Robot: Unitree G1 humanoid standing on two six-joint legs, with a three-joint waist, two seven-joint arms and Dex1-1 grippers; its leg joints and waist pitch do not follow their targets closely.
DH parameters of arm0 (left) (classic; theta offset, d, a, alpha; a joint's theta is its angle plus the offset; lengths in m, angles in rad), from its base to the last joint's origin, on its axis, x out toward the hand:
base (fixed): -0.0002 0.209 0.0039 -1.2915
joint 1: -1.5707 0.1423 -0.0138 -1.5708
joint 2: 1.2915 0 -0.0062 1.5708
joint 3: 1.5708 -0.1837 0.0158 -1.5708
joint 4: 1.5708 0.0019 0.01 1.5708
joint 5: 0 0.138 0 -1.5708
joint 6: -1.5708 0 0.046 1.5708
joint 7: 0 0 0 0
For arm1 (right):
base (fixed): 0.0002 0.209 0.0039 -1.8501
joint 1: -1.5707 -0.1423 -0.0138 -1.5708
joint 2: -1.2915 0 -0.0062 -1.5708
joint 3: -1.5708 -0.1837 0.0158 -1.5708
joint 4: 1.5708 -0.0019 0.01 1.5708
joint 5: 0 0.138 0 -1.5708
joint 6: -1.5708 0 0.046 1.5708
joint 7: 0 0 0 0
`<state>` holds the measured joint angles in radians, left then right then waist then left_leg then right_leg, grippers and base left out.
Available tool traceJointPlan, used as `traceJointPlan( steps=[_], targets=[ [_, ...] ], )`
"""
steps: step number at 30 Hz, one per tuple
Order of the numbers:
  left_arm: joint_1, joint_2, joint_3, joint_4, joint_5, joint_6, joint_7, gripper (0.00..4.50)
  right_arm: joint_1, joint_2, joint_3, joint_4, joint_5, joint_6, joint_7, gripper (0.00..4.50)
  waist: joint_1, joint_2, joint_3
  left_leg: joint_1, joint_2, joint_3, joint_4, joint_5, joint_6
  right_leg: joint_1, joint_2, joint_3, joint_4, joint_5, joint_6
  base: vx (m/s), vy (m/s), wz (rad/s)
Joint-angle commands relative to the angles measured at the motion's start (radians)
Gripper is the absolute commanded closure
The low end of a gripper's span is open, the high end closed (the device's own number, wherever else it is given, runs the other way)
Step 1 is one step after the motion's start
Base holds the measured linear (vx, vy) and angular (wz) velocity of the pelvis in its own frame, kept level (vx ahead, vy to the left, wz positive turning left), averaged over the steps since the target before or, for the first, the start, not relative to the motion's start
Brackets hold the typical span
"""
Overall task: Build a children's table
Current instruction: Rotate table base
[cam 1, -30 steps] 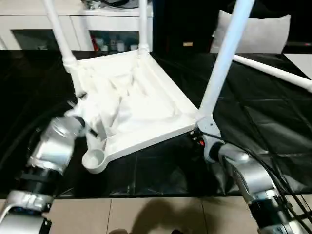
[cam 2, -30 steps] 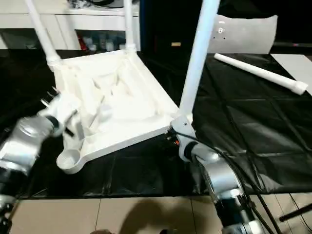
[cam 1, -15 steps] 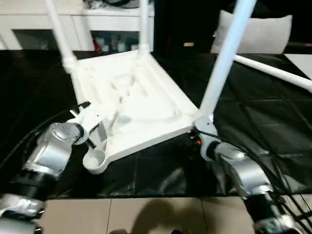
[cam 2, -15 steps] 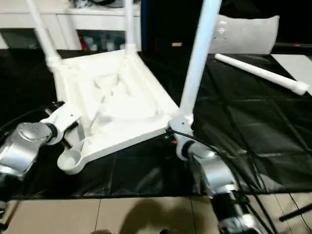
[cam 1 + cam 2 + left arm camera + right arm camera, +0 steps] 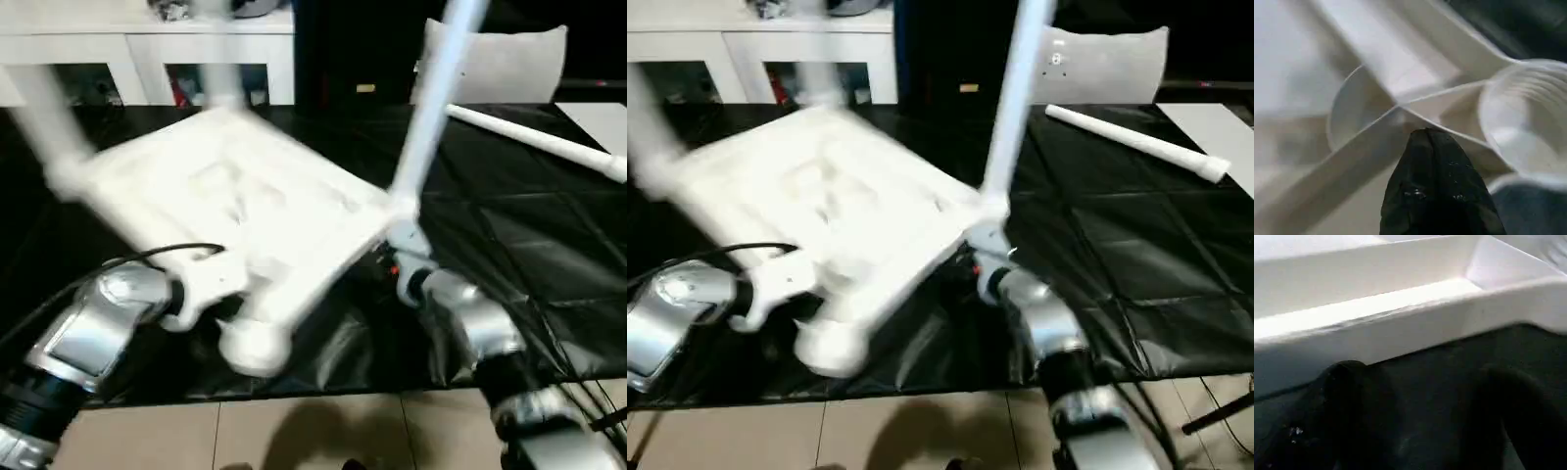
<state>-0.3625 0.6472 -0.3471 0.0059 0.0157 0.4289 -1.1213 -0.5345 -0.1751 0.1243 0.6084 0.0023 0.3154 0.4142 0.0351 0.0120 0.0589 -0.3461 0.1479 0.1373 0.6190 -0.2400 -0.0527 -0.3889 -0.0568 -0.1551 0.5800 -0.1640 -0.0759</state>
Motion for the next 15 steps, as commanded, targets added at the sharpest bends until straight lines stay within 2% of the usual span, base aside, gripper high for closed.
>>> traceJointPlan(
  steps=[1,3,4,8,10,11,15],
  targets=[
    [-0.011,-0.058,-0.070,-0.047,-0.063,-0.012,-0.061,4.46,-0.043,0.032,0.017,0.002,0.010,-0.041,0.008,0.00,0.008,0.013,-0.063,-0.012,0.092,-0.027,-0.080,-0.056,0.040,0.073,-0.134,0.096,-0.060,-0.230,-0.148,0.000,0.000,0.00],
    [-0.016,-0.081,-0.074,-0.043,-0.065,-0.015,-0.053,4.46,-0.044,0.031,0.018,0.006,0.006,-0.046,0.008,0.00,0.008,0.016,-0.065,-0.012,0.094,-0.028,-0.079,-0.051,0.042,0.073,-0.134,0.095,-0.059,-0.228,-0.143,0.000,0.000,0.00],
    [-0.025,-0.107,-0.076,-0.026,-0.056,-0.021,-0.028,4.46,-0.044,0.029,0.018,0.005,0.004,-0.046,0.007,0.00,0.006,0.013,-0.065,-0.010,0.094,-0.026,-0.078,-0.049,0.046,0.071,-0.131,0.094,-0.060,-0.224,-0.140,0.000,0.000,0.00],
    [-0.051,-0.173,-0.075,0.055,-0.001,-0.078,0.067,4.46,-0.044,0.021,0.002,0.012,0.007,-0.011,-0.008,0.00,0.009,0.012,-0.066,-0.009,0.089,-0.023,-0.075,-0.048,0.059,0.070,-0.126,0.091,-0.068,-0.244,-0.127,0.000,0.000,0.00],
    [-0.098,-0.256,-0.049,0.172,0.060,-0.127,0.234,4.46,-0.057,0.006,-0.041,0.037,0.010,-0.007,-0.051,0.00,0.010,0.012,-0.067,-0.007,0.088,-0.021,-0.073,-0.048,0.058,0.069,-0.122,0.088,-0.072,-0.261,-0.111,0.000,0.000,0.00],
    [-0.109,-0.273,-0.040,0.198,0.070,-0.137,0.273,4.46,-0.058,0.003,-0.054,0.037,0.016,-0.012,-0.053,0.00,0.013,0.009,-0.069,-0.005,0.089,-0.021,-0.073,-0.053,0.060,0.070,-0.122,0.087,-0.074,-0.271,-0.100,0.000,0.000,0.00],
    [-0.136,-0.322,-0.004,0.260,0.082,-0.164,0.379,4.46,-0.040,-0.020,-0.099,-0.024,0.029,-0.028,-0.084,0.00,0.023,0.005,-0.071,-0.009,0.088,-0.021,-0.073,-0.052,0.064,0.071,-0.126,0.085,-0.077,-0.298,-0.080,0.000,0.000,0.00]
  ],
)
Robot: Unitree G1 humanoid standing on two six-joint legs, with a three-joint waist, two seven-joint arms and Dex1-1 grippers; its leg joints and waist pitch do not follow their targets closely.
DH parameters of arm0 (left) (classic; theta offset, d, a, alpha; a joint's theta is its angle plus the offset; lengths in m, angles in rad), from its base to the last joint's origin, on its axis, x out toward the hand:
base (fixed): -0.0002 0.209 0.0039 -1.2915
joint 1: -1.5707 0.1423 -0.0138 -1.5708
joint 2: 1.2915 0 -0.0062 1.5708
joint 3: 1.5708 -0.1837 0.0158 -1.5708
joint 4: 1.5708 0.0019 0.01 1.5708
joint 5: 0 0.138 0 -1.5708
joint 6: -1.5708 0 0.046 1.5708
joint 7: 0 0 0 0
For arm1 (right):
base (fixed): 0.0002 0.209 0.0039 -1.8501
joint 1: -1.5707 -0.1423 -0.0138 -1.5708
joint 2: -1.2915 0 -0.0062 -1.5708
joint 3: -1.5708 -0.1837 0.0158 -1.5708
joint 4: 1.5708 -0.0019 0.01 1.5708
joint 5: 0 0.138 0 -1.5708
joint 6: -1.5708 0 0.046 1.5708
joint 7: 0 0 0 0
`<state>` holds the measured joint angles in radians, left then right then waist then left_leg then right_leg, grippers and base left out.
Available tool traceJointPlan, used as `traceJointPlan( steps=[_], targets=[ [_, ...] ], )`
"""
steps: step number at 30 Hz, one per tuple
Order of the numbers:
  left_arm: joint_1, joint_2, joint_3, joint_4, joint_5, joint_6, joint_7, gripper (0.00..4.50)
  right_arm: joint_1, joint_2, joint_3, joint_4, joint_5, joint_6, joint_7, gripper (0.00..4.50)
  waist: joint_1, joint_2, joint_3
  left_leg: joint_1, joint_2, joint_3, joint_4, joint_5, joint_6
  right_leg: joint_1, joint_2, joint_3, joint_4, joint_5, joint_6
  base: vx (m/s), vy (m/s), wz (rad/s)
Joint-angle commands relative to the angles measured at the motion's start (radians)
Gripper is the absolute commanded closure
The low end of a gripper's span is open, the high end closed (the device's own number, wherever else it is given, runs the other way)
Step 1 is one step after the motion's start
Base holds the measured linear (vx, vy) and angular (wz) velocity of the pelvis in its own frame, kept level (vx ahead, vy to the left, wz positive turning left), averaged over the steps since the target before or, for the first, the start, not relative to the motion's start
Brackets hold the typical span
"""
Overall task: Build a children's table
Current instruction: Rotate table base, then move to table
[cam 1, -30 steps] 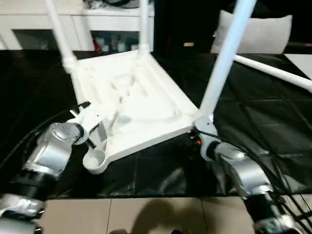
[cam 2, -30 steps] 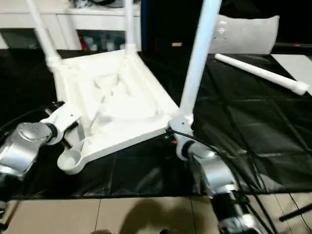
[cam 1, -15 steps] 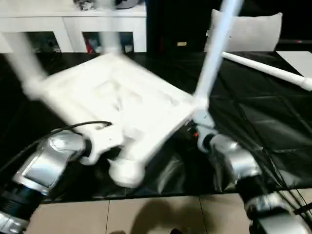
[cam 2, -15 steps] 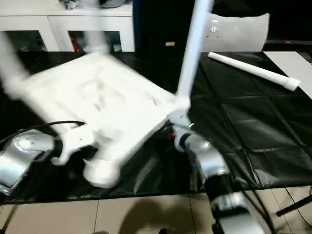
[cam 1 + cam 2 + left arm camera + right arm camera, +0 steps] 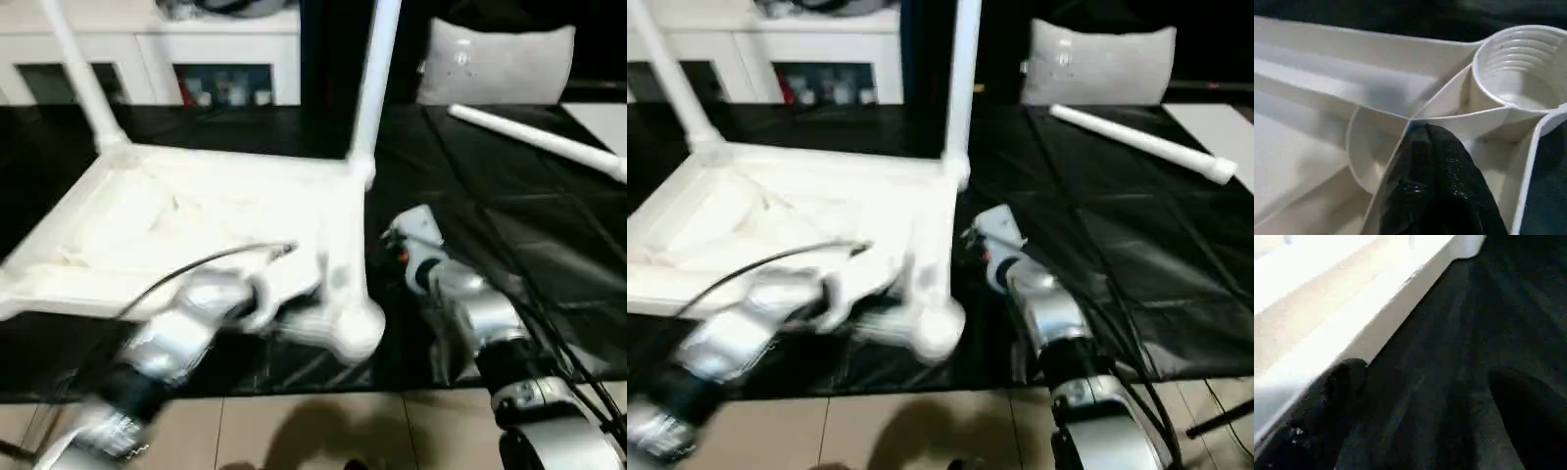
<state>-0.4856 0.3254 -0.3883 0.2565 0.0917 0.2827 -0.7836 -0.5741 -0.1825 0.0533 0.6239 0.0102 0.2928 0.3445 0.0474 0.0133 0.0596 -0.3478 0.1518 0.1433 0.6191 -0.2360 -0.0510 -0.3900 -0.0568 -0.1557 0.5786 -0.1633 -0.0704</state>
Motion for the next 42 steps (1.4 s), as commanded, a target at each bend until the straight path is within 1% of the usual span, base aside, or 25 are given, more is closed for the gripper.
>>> traceJointPlan(
  steps=[1,12,13,16,17,18,19,21,22,24,25,27,28,29,30,31,32,34,35,36,37,38,40,41,42],
  targets=[
    [-0.005,-0.017,0.057,0.002,-0.005,-0.028,0.066,4.46,0.017,-0.014,-0.057,-0.088,0.035,-0.009,-0.037,0.00,0.013,0.009,-0.072,-0.007,0.086,-0.026,-0.072,-0.048,0.064,0.071,-0.127,0.086,-0.075,-0.291,-0.085,0.000,0.000,0.00],
    [0.195,-0.208,0.410,-0.205,-0.134,0.020,0.485,3.75,0.267,0.027,-0.113,-0.580,0.095,0.042,-0.091,0.00,0.020,-0.008,-0.071,-0.015,0.088,-0.022,-0.073,-0.048,0.103,0.067,-0.120,0.082,-0.078,-0.285,-0.067,0.000,0.000,0.00],
    [0.212,-0.209,0.417,-0.225,-0.125,0.029,0.497,3.68,0.279,0.033,-0.115,-0.595,0.098,0.043,-0.098,0.00,0.025,-0.027,-0.063,-0.070,0.069,-0.066,-0.087,-0.048,0.141,0.106,-0.141,0.040,-0.049,-0.267,-0.069,0.000,0.000,0.00],
    [0.262,-0.220,0.433,-0.286,-0.098,0.035,0.543,3.43,0.322,0.049,-0.104,-0.650,0.100,0.060,-0.114,0.00,-0.010,0.037,-0.068,-0.034,0.156,-0.191,-0.120,-0.122,0.206,0.078,-0.086,0.010,0.006,-0.163,-0.075,0.006,-0.041,0.32],
    [0.276,-0.231,0.440,-0.309,-0.101,0.044,0.556,3.31,0.331,0.053,-0.097,-0.657,0.097,0.066,-0.114,0.00,-0.032,0.037,-0.063,0.003,0.179,-0.250,-0.144,-0.166,0.256,0.031,-0.046,0.021,0.074,-0.231,-0.081,0.026,-0.072,0.56],
    [0.284,-0.238,0.444,-0.325,-0.106,0.055,0.567,3.25,0.338,0.056,-0.092,-0.664,0.094,0.073,-0.113,0.00,-0.032,0.037,-0.063,0.003,0.179,-0.250,-0.144,-0.166,0.256,0.031,-0.046,0.021,0.074,-0.231,-0.081,0.034,-0.110,0.65],
    [0.300,-0.245,0.440,-0.349,-0.103,0.066,0.577,3.12,0.344,0.051,-0.074,-0.666,0.080,0.071,-0.106,0.00,-0.038,0.019,-0.051,0.012,0.153,-0.290,-0.152,-0.174,0.321,-0.003,-0.024,0.074,0.127,-0.273,-0.151,0.015,-0.162,0.75],
    [0.312,-0.248,0.434,-0.368,-0.098,0.074,0.587,3.00,0.350,0.048,-0.061,-0.671,0.071,0.071,-0.101,0.00,-0.029,0.004,-0.054,-0.019,0.060,-0.286,-0.138,-0.176,0.303,0.027,-0.035,0.101,0.073,-0.244,-0.320,0.004,-0.191,0.70],
    [0.321,-0.247,0.426,-0.380,-0.093,0.078,0.594,2.85,0.354,0.047,-0.055,-0.677,0.069,0.074,-0.099,0.00,-0.009,-0.022,-0.052,-0.072,-0.016,-0.232,-0.060,-0.183,0.216,0.064,-0.082,0.104,-0.019,-0.315,-0.443,-0.041,-0.262,0.58],
    [0.337,-0.245,0.410,-0.403,-0.080,0.088,0.609,2.78,0.364,0.047,-0.052,-0.697,0.073,0.089,-0.102,0.00,0.024,-0.051,-0.069,-0.079,-0.065,-0.062,0.207,-0.154,0.114,0.074,-0.158,0.058,-0.128,-0.523,-0.446,-0.039,-0.258,0.57],
    [0.343,-0.247,0.407,-0.412,-0.077,0.093,0.614,2.68,0.368,0.047,-0.052,-0.706,0.074,0.096,-0.103,0.00,0.026,-0.049,-0.036,-0.093,-0.022,-0.004,0.230,-0.143,0.119,0.068,-0.167,0.014,-0.122,-0.540,-0.271,-0.014,-0.246,0.55],
    [0.348,-0.254,0.413,-0.426,-0.079,0.104,0.627,2.52,0.377,0.039,-0.054,-0.711,0.073,0.104,-0.099,0.00,0.023,-0.034,-0.052,-0.056,0.016,0.009,0.156,-0.201,0.137,0.101,-0.180,-0.010,-0.134,-0.541,-0.143,-0.014,-0.241,0.61],
    [0.349,-0.253,0.414,-0.430,-0.077,0.107,0.633,2.40,0.380,0.033,-0.054,-0.709,0.071,0.103,-0.098,0.00,0.016,0.009,-0.080,-0.018,0.131,-0.095,-0.004,-0.112,0.241,0.121,-0.067,-0.097,-0.087,-0.327,0.036,-0.018,-0.245,0.83],
    [0.350,-0.252,0.414,-0.432,-0.077,0.108,0.635,2.40,0.381,0.031,-0.054,-0.707,0.070,0.102,-0.097,0.00,0.016,0.009,-0.080,-0.018,0.131,-0.095,-0.004,-0.112,0.241,0.121,-0.067,-0.097,-0.087,-0.327,0.036,-0.018,-0.245,0.83],
    [0.351,-0.251,0.414,-0.434,-0.074,0.112,0.638,2.33,0.382,0.027,-0.054,-0.703,0.070,0.099,-0.095,0.00,-0.026,0.030,-0.075,0.046,0.342,-0.268,-0.097,-0.088,0.380,-0.001,-0.042,-0.017,0.182,-0.325,0.101,-0.001,-0.238,0.74],
    [0.352,-0.249,0.413,-0.436,-0.069,0.113,0.641,2.12,0.382,0.025,-0.054,-0.700,0.071,0.098,-0.094,0.00,-0.035,0.007,-0.076,0.062,0.263,-0.260,-0.059,0.076,0.444,-0.091,-0.036,0.078,0.246,-0.318,0.013,0.014,-0.219,0.66],
    [0.353,-0.248,0.411,-0.438,-0.065,0.115,0.643,2.12,0.383,0.023,-0.054,-0.700,0.071,0.099,-0.094,0.00,-0.027,0.009,-0.081,0.075,0.243,-0.272,-0.048,0.183,0.514,-0.113,-0.046,0.118,0.249,-0.289,-0.017,0.014,-0.219,0.66],
    [0.356,-0.247,0.409,-0.441,-0.062,0.118,0.642,1.92,0.386,0.022,-0.053,-0.702,0.072,0.101,-0.096,0.00,-0.024,-0.001,-0.070,0.013,0.087,-0.232,-0.051,0.300,0.551,-0.065,-0.012,0.158,0.164,-0.168,-0.125,-0.030,-0.266,0.68],
    [0.357,-0.246,0.408,-0.443,-0.062,0.118,0.641,1.84,0.388,0.023,-0.053,-0.704,0.072,0.102,-0.097,0.00,-0.030,-0.025,-0.080,-0.022,-0.012,-0.205,-0.021,0.239,0.544,0.001,-0.016,0.145,0.079,-0.049,-0.347,-0.039,-0.292,0.66],
    [0.360,-0.243,0.401,-0.448,-0.064,0.123,0.641,1.75,0.394,0.031,-0.058,-0.711,0.075,0.114,-0.107,0.00,0.006,-0.053,-0.078,-0.058,-0.092,-0.076,0.118,0.089,0.409,0.048,-0.048,0.179,-0.034,0.056,-0.563,-0.059,-0.361,0.64],
    [0.360,-0.242,0.400,-0.449,-0.064,0.124,0.642,1.66,0.395,0.032,-0.058,-0.712,0.076,0.116,-0.108,0.00,0.026,-0.076,-0.077,-0.100,-0.084,-0.015,0.229,-0.174,0.224,0.092,-0.074,0.192,-0.036,0.052,-0.599,-0.052,-0.348,0.21],
    [0.362,-0.237,0.394,-0.453,-0.063,0.127,0.642,1.57,0.400,0.032,-0.053,-0.715,0.072,0.122,-0.109,0.00,0.031,-0.077,-0.067,-0.119,-0.079,-0.014,0.236,-0.184,0.157,0.101,-0.066,0.182,-0.029,0.038,-0.529,-0.052,-0.348,0.21],
    [0.364,-0.235,0.391,-0.455,-0.063,0.128,0.643,1.39,0.404,0.029,-0.046,-0.715,0.068,0.125,-0.108,0.00,0.027,-0.071,-0.062,-0.088,-0.065,-0.009,0.211,-0.242,0.095,0.098,-0.096,0.186,-0.057,-0.051,-0.359,-0.050,-0.280,-0.02],
    [0.365,-0.235,0.391,-0.456,-0.063,0.129,0.643,1.30,0.406,0.029,-0.044,-0.715,0.066,0.125,-0.108,0.00,0.025,-0.029,-0.074,-0.086,-0.034,-0.028,0.125,-0.169,0.147,0.140,-0.097,0.187,-0.097,-0.138,-0.138,-0.059,-0.271,0.03],
    [0.366,-0.236,0.390,-0.457,-0.062,0.131,0.643,1.20,0.409,0.028,-0.041,-0.716,0.065,0.124,-0.108,0.00,0.026,-0.006,-0.079,-0.057,0.005,-0.048,0.073,-0.110,0.172,0.132,-0.070,0.158,-0.111,-0.136,-0.008,-0.054,-0.256,0.10]
  ],
)
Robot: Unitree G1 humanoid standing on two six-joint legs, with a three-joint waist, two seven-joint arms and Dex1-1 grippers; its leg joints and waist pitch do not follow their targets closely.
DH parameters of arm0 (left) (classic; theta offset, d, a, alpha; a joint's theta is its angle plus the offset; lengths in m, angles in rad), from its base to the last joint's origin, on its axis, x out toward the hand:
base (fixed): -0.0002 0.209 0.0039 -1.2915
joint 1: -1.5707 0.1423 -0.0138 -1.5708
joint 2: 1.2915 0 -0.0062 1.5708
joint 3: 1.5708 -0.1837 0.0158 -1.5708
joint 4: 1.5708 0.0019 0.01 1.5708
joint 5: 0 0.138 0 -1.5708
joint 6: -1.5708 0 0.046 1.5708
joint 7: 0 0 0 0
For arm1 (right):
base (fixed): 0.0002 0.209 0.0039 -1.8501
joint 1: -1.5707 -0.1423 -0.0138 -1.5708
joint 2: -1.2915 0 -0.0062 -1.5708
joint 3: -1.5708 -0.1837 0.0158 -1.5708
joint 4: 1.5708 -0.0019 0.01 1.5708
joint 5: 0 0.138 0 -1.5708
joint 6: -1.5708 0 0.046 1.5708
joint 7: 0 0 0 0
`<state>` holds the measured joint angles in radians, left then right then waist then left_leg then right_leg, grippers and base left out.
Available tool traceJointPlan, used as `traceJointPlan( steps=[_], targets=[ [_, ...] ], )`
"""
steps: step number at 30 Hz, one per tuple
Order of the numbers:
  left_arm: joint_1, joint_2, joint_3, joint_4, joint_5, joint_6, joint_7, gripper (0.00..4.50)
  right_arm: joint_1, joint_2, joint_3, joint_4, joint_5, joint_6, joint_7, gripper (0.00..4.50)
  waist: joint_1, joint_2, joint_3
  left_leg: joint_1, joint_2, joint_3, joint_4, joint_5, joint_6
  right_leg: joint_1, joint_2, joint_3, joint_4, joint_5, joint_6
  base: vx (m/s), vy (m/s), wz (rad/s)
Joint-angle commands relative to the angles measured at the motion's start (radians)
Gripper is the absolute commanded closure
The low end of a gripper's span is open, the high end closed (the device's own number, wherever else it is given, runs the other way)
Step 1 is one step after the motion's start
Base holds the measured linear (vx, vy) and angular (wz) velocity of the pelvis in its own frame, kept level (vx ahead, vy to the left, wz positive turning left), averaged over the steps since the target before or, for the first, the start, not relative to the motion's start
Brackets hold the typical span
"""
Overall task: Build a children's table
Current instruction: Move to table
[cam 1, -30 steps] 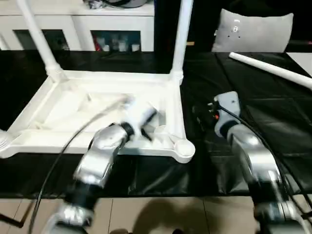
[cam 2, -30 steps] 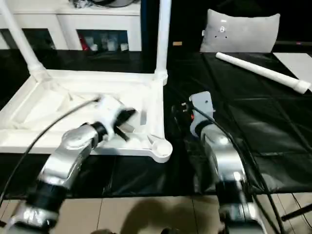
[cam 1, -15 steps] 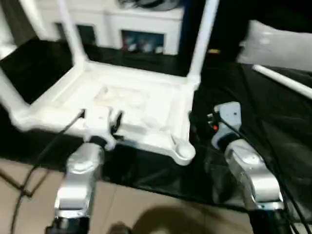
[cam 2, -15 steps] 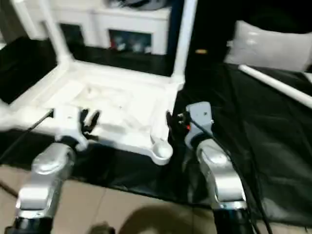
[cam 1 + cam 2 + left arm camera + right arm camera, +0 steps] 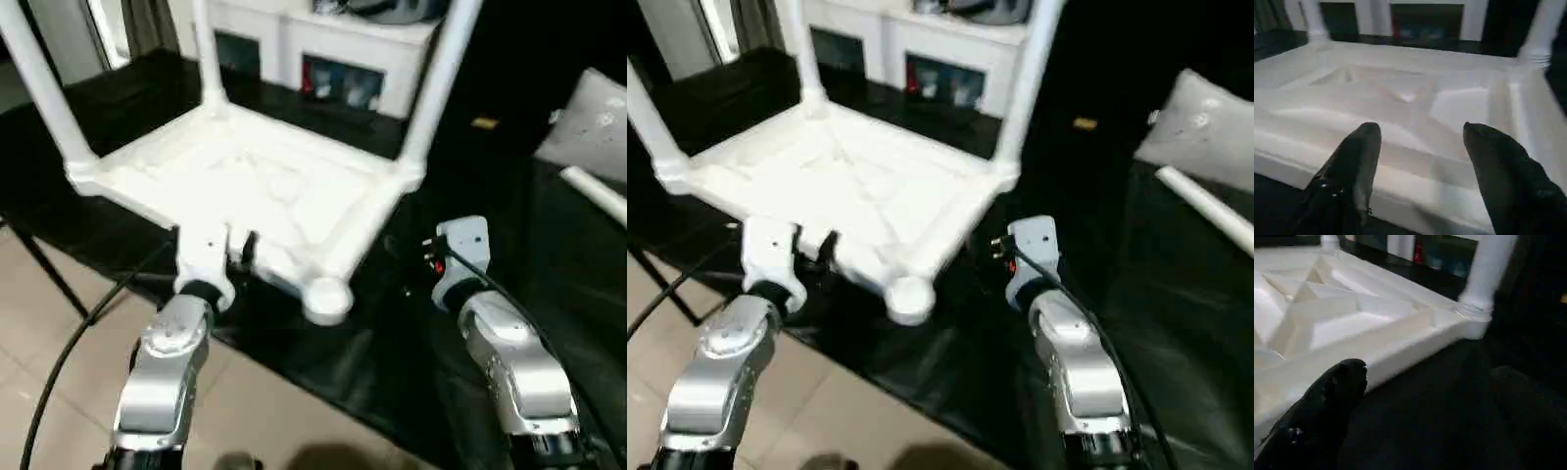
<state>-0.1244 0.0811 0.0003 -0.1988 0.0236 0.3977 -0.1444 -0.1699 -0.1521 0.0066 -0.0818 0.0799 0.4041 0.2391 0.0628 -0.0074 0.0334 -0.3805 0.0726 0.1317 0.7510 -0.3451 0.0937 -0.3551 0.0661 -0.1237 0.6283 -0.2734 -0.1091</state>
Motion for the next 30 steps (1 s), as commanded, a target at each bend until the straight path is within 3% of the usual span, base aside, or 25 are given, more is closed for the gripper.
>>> traceJointPlan(
  steps=[1,2,3,4,5,6,7,8,9,11,12,13,14,15,16,17,18,21,22,23,25,27,28,29,30],
  targets=[
    [0.005,0.008,0.001,-0.002,0.007,0.017,0.004,1.14,0.005,-0.002,0.006,-0.010,-0.005,0.013,-0.002,0.00,-0.021,0.065,-0.082,0.093,0.382,-0.228,-0.195,0.273,0.154,-0.001,-0.152,0.017,0.026,-0.062,0.237,-0.032,-0.244,0.06],
    [0.005,0.008,0.001,-0.002,0.007,0.018,0.003,1.08,0.007,-0.003,0.008,-0.012,-0.006,0.014,-0.001,0.00,-0.047,0.030,-0.099,0.172,0.450,-0.267,-0.160,0.706,0.240,-0.171,-0.186,0.040,0.196,-0.247,0.228,-0.032,-0.244,0.06],
    [0.005,0.008,0.000,-0.002,0.008,0.018,0.003,1.08,0.007,-0.003,0.009,-0.012,-0.006,0.014,-0.001,0.00,-0.039,0.030,-0.083,0.143,0.373,-0.235,-0.136,0.872,0.240,-0.195,-0.184,0.067,0.228,-0.195,0.186,-0.029,-0.203,-0.06],
    [0.006,0.007,0.000,-0.003,0.009,0.020,0.003,0.84,0.010,-0.004,0.011,-0.014,-0.006,0.015,-0.001,0.00,-0.032,0.048,-0.067,0.056,0.240,-0.126,-0.152,0.901,0.229,-0.153,-0.144,0.063,0.202,-0.037,0.136,-0.076,-0.194,0.00],
    [0.006,0.008,-0.002,-0.003,0.008,0.020,0.004,0.84,0.011,-0.005,0.012,-0.015,-0.005,0.017,-0.001,0.00,-0.028,0.052,-0.063,0.025,0.197,-0.087,-0.166,0.826,0.232,-0.130,-0.121,0.049,0.183,-0.006,0.121,-0.076,-0.194,0.00],
    [0.007,0.010,-0.006,-0.002,0.007,0.019,0.007,0.75,0.012,-0.006,0.014,-0.015,-0.005,0.018,0.000,0.00,-0.042,0.020,-0.076,0.035,0.147,-0.088,-0.185,0.593,0.332,-0.089,-0.117,0.063,0.079,0.076,-0.012,-0.090,-0.299,-0.04],
    [0.007,0.010,-0.006,-0.002,0.007,0.019,0.007,0.63,0.012,-0.006,0.014,-0.015,-0.005,0.018,0.000,0.00,-0.042,0.020,-0.076,0.035,0.147,-0.088,-0.185,0.593,0.332,-0.089,-0.117,0.063,0.079,0.076,-0.012,-0.075,-0.384,-0.10],
    [0.006,0.011,-0.008,-0.002,0.008,0.020,0.008,0.55,0.012,-0.010,0.020,-0.013,-0.007,0.017,0.006,0.00,-0.035,-0.036,-0.061,-0.027,0.035,-0.024,-0.107,0.241,0.298,-0.039,-0.186,0.073,-0.073,0.115,-0.354,-0.075,-0.384,-0.10],
    [0.006,0.011,-0.008,-0.002,0.008,0.020,0.009,0.55,0.012,-0.011,0.020,-0.013,-0.007,0.017,0.007,0.00,-0.015,-0.069,-0.074,-0.033,-0.009,0.023,0.028,0.038,0.233,-0.026,-0.226,0.107,-0.129,0.031,-0.423,-0.110,-0.347,-0.03],
    [0.006,0.013,-0.010,-0.003,0.008,0.020,0.009,0.25,0.012,-0.023,0.038,-0.013,-0.016,0.018,0.024,0.00,-0.004,-0.082,-0.068,-0.049,0.007,0.030,0.100,-0.129,0.021,-0.010,-0.244,0.108,-0.124,-0.090,-0.410,-0.134,-0.324,0.01],
    [0.006,0.014,-0.011,-0.004,0.008,0.021,0.009,0.20,0.013,-0.023,0.042,-0.015,-0.017,0.019,0.025,0.00,-0.004,-0.036,-0.052,-0.039,0.062,0.016,0.081,-0.085,-0.016,0.006,-0.344,0.013,-0.159,-0.235,-0.291,-0.099,-0.300,0.18],
    [0.006,0.014,-0.011,-0.004,0.008,0.021,0.009,0.14,0.014,-0.023,0.042,-0.015,-0.017,0.019,0.025,0.00,-0.019,-0.041,-0.046,-0.031,0.082,0.016,0.073,-0.101,-0.029,0.006,-0.365,-0.010,-0.178,-0.338,-0.232,-0.088,-0.216,0.36],
    [0.006,0.016,-0.011,-0.005,0.007,0.023,0.009,0.07,0.016,-0.023,0.045,-0.017,-0.018,0.018,0.025,0.00,-0.032,0.021,-0.044,-0.011,0.149,-0.015,-0.040,-0.099,-0.010,0.063,-0.338,-0.119,-0.199,-0.495,-0.033,-0.088,-0.216,0.36],
    [0.006,0.017,-0.013,-0.005,0.008,0.024,0.007,0.07,0.020,-0.024,0.048,-0.018,-0.022,0.013,0.023,0.00,-0.055,0.042,-0.035,-0.025,0.216,-0.101,-0.150,-0.162,0.022,0.055,-0.254,-0.156,-0.127,-0.447,0.070,-0.126,-0.260,0.32],
    [0.005,0.019,-0.014,-0.004,0.008,0.025,0.004,0.07,0.024,-0.022,0.044,-0.019,-0.023,0.014,0.014,0.00,-0.096,0.059,-0.038,-0.002,0.309,-0.238,-0.249,-0.225,0.086,-0.020,-0.172,-0.061,0.133,-0.276,0.112,-0.092,-0.293,0.58],
    [0.004,0.020,-0.016,-0.004,0.008,0.025,0.003,0.07,0.024,-0.023,0.042,-0.019,-0.023,0.018,0.008,0.00,-0.093,0.045,-0.053,0.093,0.355,-0.195,-0.230,-0.166,0.028,-0.118,-0.167,-0.015,0.132,-0.209,0.097,-0.092,-0.293,0.58],
    [0.004,0.020,-0.016,-0.004,0.008,0.025,0.003,0.07,0.024,-0.023,0.041,-0.019,-0.023,0.019,0.008,0.00,-0.081,0.049,-0.039,0.065,0.342,-0.172,-0.219,0.008,0.097,-0.116,-0.177,0.049,0.175,-0.113,0.050,-0.068,-0.287,0.53],
    [0.003,0.024,-0.026,-0.002,0.008,0.026,0.000,0.07,0.020,-0.036,0.040,-0.013,-0.034,0.023,-0.002,0.00,-0.068,-0.011,-0.058,0.037,0.203,-0.106,-0.211,0.038,0.216,-0.038,-0.168,0.095,0.048,0.012,-0.196,-0.134,-0.329,0.02],
    [0.002,0.025,-0.028,-0.002,0.008,0.026,0.000,0.07,0.019,-0.038,0.039,-0.013,-0.034,0.024,-0.002,0.00,-0.045,-0.060,-0.058,-0.033,0.023,0.002,-0.023,-0.040,0.163,-0.009,-0.176,0.101,-0.093,-0.040,-0.379,-0.150,-0.368,-0.02],
    [0.000,0.030,-0.033,-0.001,0.011,0.025,-0.001,0.07,0.018,-0.042,0.034,-0.015,-0.033,0.026,0.001,0.00,-0.013,-0.068,-0.064,-0.019,0.006,0.037,0.087,-0.121,0.108,-0.007,-0.204,0.112,-0.121,-0.149,-0.402,-0.150,-0.368,-0.02],
    [-0.003,0.035,-0.038,0.001,0.013,0.024,-0.002,0.07,0.015,-0.044,0.031,-0.015,-0.035,0.027,0.003,0.00,-0.014,-0.060,-0.039,-0.031,0.011,0.035,0.135,-0.143,-0.017,-0.013,-0.216,0.114,-0.128,-0.381,-0.243,-0.137,-0.342,-0.11],
    [-0.007,0.037,-0.035,0.004,0.011,0.026,-0.002,0.07,0.007,-0.055,0.014,-0.011,-0.031,0.023,0.008,0.00,-0.029,-0.046,-0.038,-0.024,0.009,0.016,0.057,-0.124,-0.002,0.039,-0.254,0.148,-0.157,-0.486,-0.005,-0.124,-0.311,-0.07],
    [-0.009,0.039,-0.035,0.004,0.012,0.028,-0.002,0.07,0.004,-0.059,0.006,-0.010,-0.027,0.021,0.009,0.00,-0.026,-0.008,-0.039,0.015,0.044,-0.019,-0.063,-0.057,0.057,0.045,-0.221,0.142,-0.200,-0.539,0.303,-0.130,-0.267,0.02],
    [-0.010,0.039,-0.035,0.004,0.012,0.029,-0.002,0.07,0.002,-0.061,0.004,-0.009,-0.026,0.020,0.009,0.00,-0.023,0.006,-0.043,0.042,0.095,-0.051,-0.114,-0.017,0.065,0.035,-0.191,0.101,-0.200,-0.472,0.362,-0.130,-0.267,0.02],
    [-0.012,0.047,-0.035,0.004,0.017,0.044,-0.006,0.07,-0.001,-0.073,-0.009,-0.003,-0.018,0.018,0.010,0.00,-0.034,0.026,-0.043,0.052,0.228,-0.141,-0.187,-0.018,0.126,0.016,-0.176,0.063,-0.136,-0.355,0.382,-0.130,-0.277,-0.05]
  ],
)
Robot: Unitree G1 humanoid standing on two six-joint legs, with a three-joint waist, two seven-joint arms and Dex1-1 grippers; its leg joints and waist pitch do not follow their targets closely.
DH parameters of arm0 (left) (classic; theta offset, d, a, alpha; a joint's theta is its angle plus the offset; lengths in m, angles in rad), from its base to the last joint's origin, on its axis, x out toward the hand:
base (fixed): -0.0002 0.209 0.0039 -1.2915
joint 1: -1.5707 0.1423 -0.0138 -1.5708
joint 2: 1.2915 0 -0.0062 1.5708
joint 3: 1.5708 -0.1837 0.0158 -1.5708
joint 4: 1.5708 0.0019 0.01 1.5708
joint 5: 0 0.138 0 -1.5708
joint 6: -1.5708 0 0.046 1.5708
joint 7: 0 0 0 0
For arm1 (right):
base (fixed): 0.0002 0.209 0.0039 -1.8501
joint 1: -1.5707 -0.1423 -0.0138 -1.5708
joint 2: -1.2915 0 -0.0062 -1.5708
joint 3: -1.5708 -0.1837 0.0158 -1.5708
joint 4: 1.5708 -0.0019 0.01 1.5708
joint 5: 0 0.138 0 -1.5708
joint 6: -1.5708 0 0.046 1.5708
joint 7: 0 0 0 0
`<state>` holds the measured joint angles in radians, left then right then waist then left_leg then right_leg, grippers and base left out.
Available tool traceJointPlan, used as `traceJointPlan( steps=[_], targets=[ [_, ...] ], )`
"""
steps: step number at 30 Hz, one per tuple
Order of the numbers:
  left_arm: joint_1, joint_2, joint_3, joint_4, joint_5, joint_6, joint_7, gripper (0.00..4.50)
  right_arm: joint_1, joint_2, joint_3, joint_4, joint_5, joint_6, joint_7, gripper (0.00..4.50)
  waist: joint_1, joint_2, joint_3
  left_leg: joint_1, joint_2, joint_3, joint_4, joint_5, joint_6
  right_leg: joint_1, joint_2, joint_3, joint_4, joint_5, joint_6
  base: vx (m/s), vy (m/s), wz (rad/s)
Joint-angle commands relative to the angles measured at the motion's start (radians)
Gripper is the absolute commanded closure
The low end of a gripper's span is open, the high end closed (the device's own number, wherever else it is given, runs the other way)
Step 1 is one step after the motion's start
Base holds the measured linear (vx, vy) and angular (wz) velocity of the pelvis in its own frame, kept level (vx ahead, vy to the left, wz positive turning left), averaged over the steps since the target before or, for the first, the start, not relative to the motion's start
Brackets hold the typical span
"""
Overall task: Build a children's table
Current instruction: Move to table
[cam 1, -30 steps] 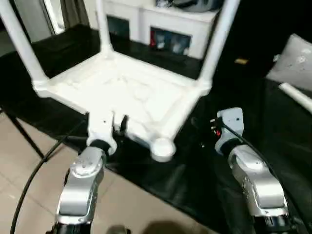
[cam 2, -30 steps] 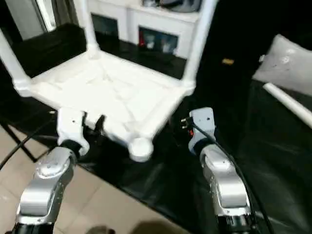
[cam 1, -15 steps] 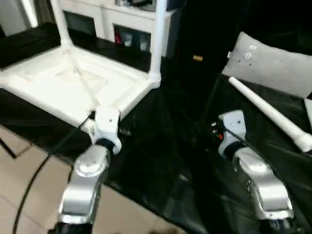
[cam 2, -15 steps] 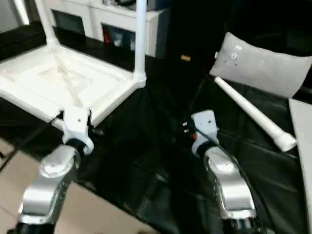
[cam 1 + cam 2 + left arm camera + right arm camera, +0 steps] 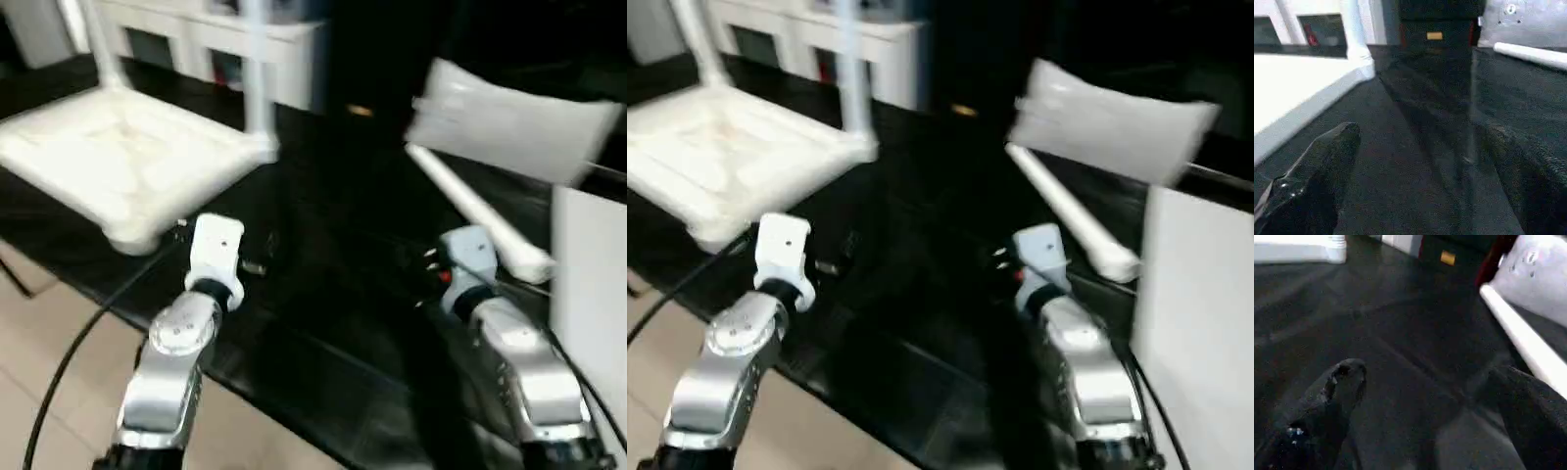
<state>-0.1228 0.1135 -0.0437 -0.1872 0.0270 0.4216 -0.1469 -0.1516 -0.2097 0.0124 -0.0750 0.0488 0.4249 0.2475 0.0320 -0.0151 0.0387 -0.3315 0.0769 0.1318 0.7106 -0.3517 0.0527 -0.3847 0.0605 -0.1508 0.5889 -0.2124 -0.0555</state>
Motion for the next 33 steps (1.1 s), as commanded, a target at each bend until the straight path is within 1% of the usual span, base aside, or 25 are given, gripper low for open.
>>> traceJointPlan(
  steps=[1,2,3,4,5,6,7,8,10,11,13,15,17,19,20,21,22,24,27,28,29,30,31,32,33],
  targets=[
    [-0.014,0.018,0.008,-0.006,0.016,0.023,-0.005,0.07,-0.019,-0.021,-0.019,-0.007,0.017,-0.003,0.000,0.00,-0.004,0.031,-0.064,0.033,0.376,-0.176,-0.171,-0.015,0.262,-0.010,-0.234,0.143,0.117,-0.139,0.205,-0.085,-0.235,0.13],
    [-0.014,0.020,0.009,-0.005,0.017,0.023,-0.005,0.07,-0.018,-0.023,-0.020,-0.005,0.020,-0.004,-0.001,0.00,0.004,0.003,-0.048,0.023,0.246,-0.064,-0.138,0.081,0.245,-0.065,-0.228,0.181,0.105,0.039,0.060,-0.085,-0.235,0.13],
    [-0.015,0.021,0.009,-0.004,0.015,0.023,-0.004,0.07,-0.018,-0.022,-0.021,-0.005,0.019,-0.004,0.000,0.00,0.008,-0.017,-0.053,0.014,0.159,-0.033,-0.097,0.066,0.210,-0.047,-0.227,0.201,0.042,0.044,0.054,-0.049,-0.199,0.38],
    [-0.015,0.022,0.008,-0.003,0.014,0.022,-0.003,0.07,-0.018,-0.021,-0.022,-0.004,0.018,-0.004,0.000,0.00,0.010,-0.030,-0.054,0.008,0.090,-0.012,-0.073,0.044,0.156,-0.026,-0.230,0.224,0.003,0.002,0.088,-0.073,-0.193,0.00],
    [-0.019,0.027,0.006,0.000,0.014,0.020,-0.002,0.07,-0.018,-0.017,-0.020,-0.004,0.015,-0.003,0.002,0.00,0.066,-0.025,-0.041,-0.025,0.090,-0.040,-0.047,0.069,0.003,0.008,-0.291,0.242,-0.073,-0.444,0.224,-0.073,-0.193,0.00],
    [-0.021,0.030,0.005,0.001,0.015,0.020,0.000,0.07,-0.019,-0.011,-0.018,-0.004,0.014,-0.001,0.000,0.00,0.056,-0.039,-0.032,-0.022,0.084,-0.030,-0.060,0.058,-0.009,0.000,-0.263,0.241,-0.083,-0.562,0.229,-0.103,-0.142,-0.08],
    [-0.022,0.032,0.005,0.002,0.017,0.019,0.001,0.07,-0.020,-0.006,-0.016,-0.004,0.014,0.000,-0.002,0.00,0.058,-0.026,-0.027,-0.019,0.092,-0.029,-0.098,0.027,-0.036,0.007,-0.234,0.212,-0.080,-0.672,0.172,-0.093,-0.084,0.13],
    [-0.024,0.033,0.006,0.003,0.017,0.019,0.001,0.07,-0.022,-0.002,-0.015,-0.004,0.013,0.000,-0.003,0.00,0.054,-0.016,-0.028,-0.002,0.112,-0.030,-0.132,-0.038,-0.059,-0.002,-0.204,0.184,-0.073,-0.631,0.098,-0.093,-0.084,0.13],
    [-0.026,0.035,0.006,0.003,0.020,0.020,0.003,0.07,-0.025,0.003,-0.014,-0.002,0.014,0.001,-0.003,0.00,0.047,-0.008,-0.036,0.002,0.133,-0.037,-0.155,-0.062,-0.064,0.010,-0.192,0.174,-0.055,-0.440,0.020,-0.026,-0.013,0.04],
    [-0.027,0.037,0.007,0.003,0.020,0.022,0.002,0.07,-0.026,0.005,-0.011,-0.004,0.014,0.003,-0.004,0.00,0.044,0.000,-0.035,0.005,0.149,-0.038,-0.172,-0.097,-0.049,0.017,-0.196,0.172,-0.049,-0.272,-0.066,0.000,0.000,0.00],
    [-0.036,0.039,0.012,0.003,0.018,0.028,0.001,0.07,-0.028,0.011,-0.009,-0.007,0.008,0.006,-0.005,0.00,0.040,0.004,-0.033,-0.006,0.148,-0.036,-0.174,-0.115,-0.050,0.024,-0.209,0.173,-0.054,-0.253,-0.112,0.000,0.000,0.00],
    [-0.041,0.038,0.013,0.004,0.018,0.030,0.002,0.07,-0.031,0.012,-0.011,-0.005,0.007,0.006,-0.005,0.00,0.037,0.008,-0.034,-0.013,0.150,-0.038,-0.177,-0.111,-0.053,0.031,-0.215,0.172,-0.055,-0.230,-0.130,0.000,0.000,0.00],
    [-0.048,0.035,0.016,0.012,0.020,0.021,0.013,0.07,-0.030,0.013,-0.012,-0.002,0.005,0.003,-0.009,0.00,0.031,0.014,-0.033,-0.015,0.151,-0.040,-0.180,-0.118,-0.057,0.035,-0.218,0.171,-0.056,-0.218,-0.140,0.000,0.000,0.00],
    [-0.050,0.037,0.015,0.018,0.021,0.008,0.013,0.07,-0.029,0.015,-0.012,-0.002,0.005,0.002,-0.012,0.00,0.022,0.011,-0.032,-0.017,0.150,-0.041,-0.181,-0.119,-0.059,0.038,-0.220,0.170,-0.058,-0.208,-0.144,0.000,0.000,0.00],
    [-0.053,0.041,0.013,0.021,0.018,0.000,0.006,0.07,-0.029,0.016,-0.010,-0.003,0.004,0.002,-0.014,0.00,0.016,0.013,-0.033,-0.021,0.149,-0.040,-0.179,-0.101,-0.056,0.042,-0.223,0.171,-0.056,-0.190,-0.150,0.000,0.000,0.00],
    [-0.054,0.044,0.012,0.020,0.016,-0.003,0.001,0.07,-0.027,0.018,-0.008,-0.004,0.004,0.001,-0.016,0.00,0.016,0.013,-0.033,-0.021,0.149,-0.040,-0.179,-0.101,-0.056,0.042,-0.223,0.171,-0.056,-0.190,-0.150,0.000,0.000,0.00],
    [-0.056,0.047,0.012,0.018,0.011,-0.006,-0.007,0.07,-0.025,0.021,-0.005,-0.005,0.004,-0.001,-0.017,0.00,0.012,0.011,-0.035,-0.024,0.148,-0.038,-0.176,-0.068,-0.045,0.044,-0.225,0.172,-0.055,-0.166,-0.157,0.000,0.000,0.00],
    [-0.060,0.045,0.022,0.013,-0.006,-0.007,-0.017,0.07,-0.019,0.028,0.000,-0.010,0.002,-0.002,-0.018,0.00,0.008,0.011,-0.035,-0.027,0.147,-0.037,-0.174,-0.050,-0.037,0.048,-0.226,0.172,-0.054,-0.150,-0.167,0.000,0.000,0.00],
    [-0.062,0.049,0.021,0.014,-0.004,-0.007,-0.018,0.07,-0.018,0.026,0.008,-0.010,0.000,-0.005,-0.011,0.00,0.001,0.012,-0.029,-0.009,0.146,-0.037,-0.181,-0.192,-0.051,0.051,-0.225,0.168,-0.063,-0.332,-0.155,0.000,0.000,0.00],
    [-0.061,0.052,0.020,0.012,-0.004,-0.006,-0.022,0.07,-0.018,0.024,0.015,-0.011,-0.002,-0.006,-0.004,0.00,-0.003,0.014,-0.027,0.000,0.141,-0.035,-0.184,-0.268,-0.054,0.051,-0.219,0.164,-0.075,-0.448,-0.141,0.000,0.000,0.00],
    [-0.059,0.055,0.017,0.010,-0.004,-0.006,-0.026,0.07,-0.018,0.021,0.020,-0.011,-0.004,-0.008,0.000,0.00,0.004,0.006,-0.024,-0.039,0.130,-0.054,-0.191,-0.262,-0.016,0.080,-0.238,0.147,-0.070,-0.466,-0.139,0.000,0.000,0.00],
    [-0.058,0.057,0.015,0.008,-0.004,-0.005,-0.029,0.07,-0.018,0.020,0.024,-0.013,-0.006,-0.008,0.002,0.00,0.005,0.008,-0.020,-0.054,0.119,-0.061,-0.183,-0.272,0.021,0.100,-0.263,0.128,-0.092,-0.618,-0.105,0.007,-0.015,0.19],
    [-0.057,0.059,0.014,0.007,-0.005,-0.005,-0.030,0.07,-0.019,0.020,0.025,-0.014,-0.007,-0.008,0.001,0.00,0.005,0.017,-0.019,-0.045,0.110,-0.054,-0.161,-0.251,0.031,0.110,-0.279,0.108,-0.120,-0.746,-0.081,0.042,-0.012,0.38],
    [-0.056,0.059,0.013,0.007,-0.006,-0.006,-0.030,0.07,-0.019,0.021,0.023,-0.014,-0.006,-0.008,0.000,0.00,0.010,0.022,-0.015,-0.064,0.104,-0.060,-0.152,-0.199,0.038,0.139,-0.296,0.082,-0.139,-0.791,-0.055,0.042,-0.012,0.38],
    [-0.056,0.059,0.013,0.007,-0.007,-0.007,-0.030,0.07,-0.019,0.023,0.021,-0.014,-0.007,-0.011,-0.002,0.00,0.008,0.021,-0.015,-0.063,0.104,-0.061,-0.149,-0.183,0.039,0.145,-0.296,0.070,-0.146,-0.785,-0.049,0.056,-0.003,0.50]
  ],
)
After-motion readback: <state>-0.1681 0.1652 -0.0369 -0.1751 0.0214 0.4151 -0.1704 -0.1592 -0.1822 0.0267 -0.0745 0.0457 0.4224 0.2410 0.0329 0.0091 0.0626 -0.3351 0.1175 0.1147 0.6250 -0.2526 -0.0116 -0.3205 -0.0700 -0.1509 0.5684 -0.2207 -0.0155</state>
